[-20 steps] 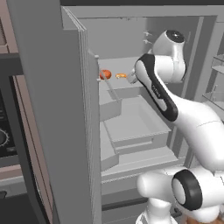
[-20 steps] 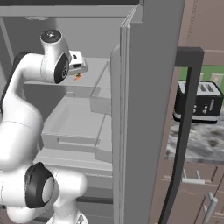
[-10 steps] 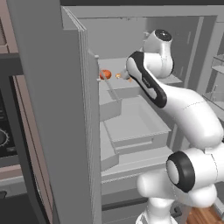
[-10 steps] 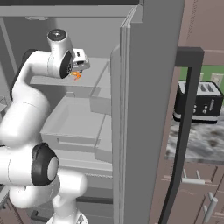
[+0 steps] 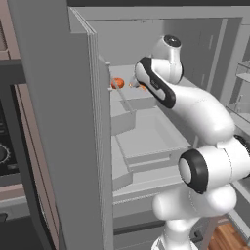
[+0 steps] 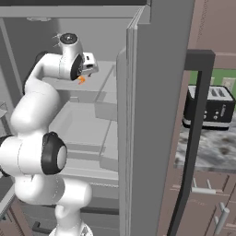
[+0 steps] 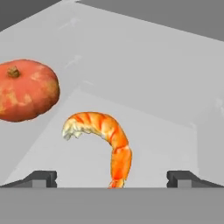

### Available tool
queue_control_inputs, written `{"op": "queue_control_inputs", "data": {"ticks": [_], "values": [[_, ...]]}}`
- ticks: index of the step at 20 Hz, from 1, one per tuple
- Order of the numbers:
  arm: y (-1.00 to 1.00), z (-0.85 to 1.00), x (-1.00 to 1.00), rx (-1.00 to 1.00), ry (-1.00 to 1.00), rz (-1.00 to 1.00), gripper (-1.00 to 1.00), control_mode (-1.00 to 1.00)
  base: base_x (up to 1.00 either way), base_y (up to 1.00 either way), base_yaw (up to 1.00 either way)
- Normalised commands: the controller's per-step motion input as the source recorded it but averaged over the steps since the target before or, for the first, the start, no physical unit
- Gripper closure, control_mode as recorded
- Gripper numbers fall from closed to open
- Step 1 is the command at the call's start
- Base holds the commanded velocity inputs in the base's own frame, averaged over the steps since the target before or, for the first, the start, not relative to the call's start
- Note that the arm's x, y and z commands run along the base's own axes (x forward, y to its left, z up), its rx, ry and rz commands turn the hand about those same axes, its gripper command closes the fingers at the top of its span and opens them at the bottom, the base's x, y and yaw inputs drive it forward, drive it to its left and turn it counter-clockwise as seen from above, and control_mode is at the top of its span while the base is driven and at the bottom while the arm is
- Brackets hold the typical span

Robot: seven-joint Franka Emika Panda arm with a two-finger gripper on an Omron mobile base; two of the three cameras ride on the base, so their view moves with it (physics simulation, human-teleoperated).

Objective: Open the fridge, remove the banana, squash, and shrimp, and place them on any counter.

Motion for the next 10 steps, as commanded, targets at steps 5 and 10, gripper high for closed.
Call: {"op": "queue_control_inputs", "data": {"ticks": [5, 10], "values": [[0.01, -0.16, 0.47, 0.02, 0.07, 0.0, -1.0, -1.0, 0.0, 0.0, 0.0], [0.04, -0.16, 0.49, 0.01, 0.06, 0.0, -1.0, -1.0, 0.0, 0.0, 0.0]]}}
